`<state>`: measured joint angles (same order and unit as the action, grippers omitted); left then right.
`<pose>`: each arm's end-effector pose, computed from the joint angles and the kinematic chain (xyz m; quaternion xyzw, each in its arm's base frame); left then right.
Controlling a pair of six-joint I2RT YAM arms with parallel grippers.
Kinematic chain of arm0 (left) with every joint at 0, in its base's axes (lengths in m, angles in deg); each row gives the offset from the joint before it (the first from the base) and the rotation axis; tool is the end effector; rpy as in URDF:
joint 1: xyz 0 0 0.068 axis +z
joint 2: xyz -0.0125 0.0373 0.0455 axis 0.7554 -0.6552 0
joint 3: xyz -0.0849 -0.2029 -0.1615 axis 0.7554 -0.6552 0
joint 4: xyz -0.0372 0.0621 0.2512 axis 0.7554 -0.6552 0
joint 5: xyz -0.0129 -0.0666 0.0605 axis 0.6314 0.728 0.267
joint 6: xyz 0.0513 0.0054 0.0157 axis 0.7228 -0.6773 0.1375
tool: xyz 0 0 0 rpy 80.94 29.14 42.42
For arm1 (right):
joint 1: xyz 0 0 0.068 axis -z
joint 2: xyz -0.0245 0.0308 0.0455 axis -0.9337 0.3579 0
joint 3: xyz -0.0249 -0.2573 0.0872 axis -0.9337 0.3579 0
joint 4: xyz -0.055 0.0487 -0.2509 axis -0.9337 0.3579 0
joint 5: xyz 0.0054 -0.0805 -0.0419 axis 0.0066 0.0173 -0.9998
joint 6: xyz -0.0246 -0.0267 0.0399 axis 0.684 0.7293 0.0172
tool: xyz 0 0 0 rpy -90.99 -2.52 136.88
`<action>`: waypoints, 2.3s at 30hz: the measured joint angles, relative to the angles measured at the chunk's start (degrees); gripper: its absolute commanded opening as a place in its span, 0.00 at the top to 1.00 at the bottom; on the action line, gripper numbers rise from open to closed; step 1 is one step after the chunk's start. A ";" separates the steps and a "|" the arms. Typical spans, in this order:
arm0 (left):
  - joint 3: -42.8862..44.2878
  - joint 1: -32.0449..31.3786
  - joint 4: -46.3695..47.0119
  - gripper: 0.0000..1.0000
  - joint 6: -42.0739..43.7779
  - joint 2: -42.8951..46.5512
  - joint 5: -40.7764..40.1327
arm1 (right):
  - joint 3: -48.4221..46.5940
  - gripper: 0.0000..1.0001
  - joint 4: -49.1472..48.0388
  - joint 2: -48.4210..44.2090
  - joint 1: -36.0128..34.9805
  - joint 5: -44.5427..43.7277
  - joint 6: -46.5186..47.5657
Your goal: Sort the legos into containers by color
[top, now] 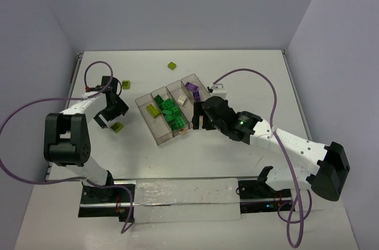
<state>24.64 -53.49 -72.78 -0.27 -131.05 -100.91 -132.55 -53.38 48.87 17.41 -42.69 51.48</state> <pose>0.3001 -0.0116 0.1812 -0.3633 0.9063 0.0903 0.1960 0.1675 0.1913 0.2849 -0.0471 0.9002 0.1619 0.4015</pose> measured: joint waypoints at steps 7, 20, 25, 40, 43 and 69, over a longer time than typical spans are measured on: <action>0.37 0.00 3.89 0.01 1.11 -3.99 2.88 | 0.00 0.13 -0.02 0.00 0.00 -0.01 -0.01; -3.52 -2.53 5.78 0.01 -0.57 -1.66 4.41 | 0.00 0.13 -0.22 0.46 -0.29 0.39 0.02; -5.56 -2.89 5.02 0.03 -1.98 0.26 4.09 | -0.04 0.13 -0.19 0.73 -0.61 0.38 -0.01; -7.03 -6.27 2.42 0.22 -5.65 1.80 3.09 | -1.90 0.13 -0.03 2.76 -1.91 0.33 0.05; -7.03 -7.21 2.39 0.10 -5.94 1.80 3.11 | -2.33 0.13 0.04 3.20 -2.04 0.35 0.20; -0.35 -8.90 -1.25 0.17 -0.07 -3.22 -1.39 | -2.64 0.13 0.04 3.39 -2.62 0.30 0.23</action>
<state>24.28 -62.39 -74.03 -0.33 -134.28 -102.29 -135.19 -53.34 52.26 14.79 -42.39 51.72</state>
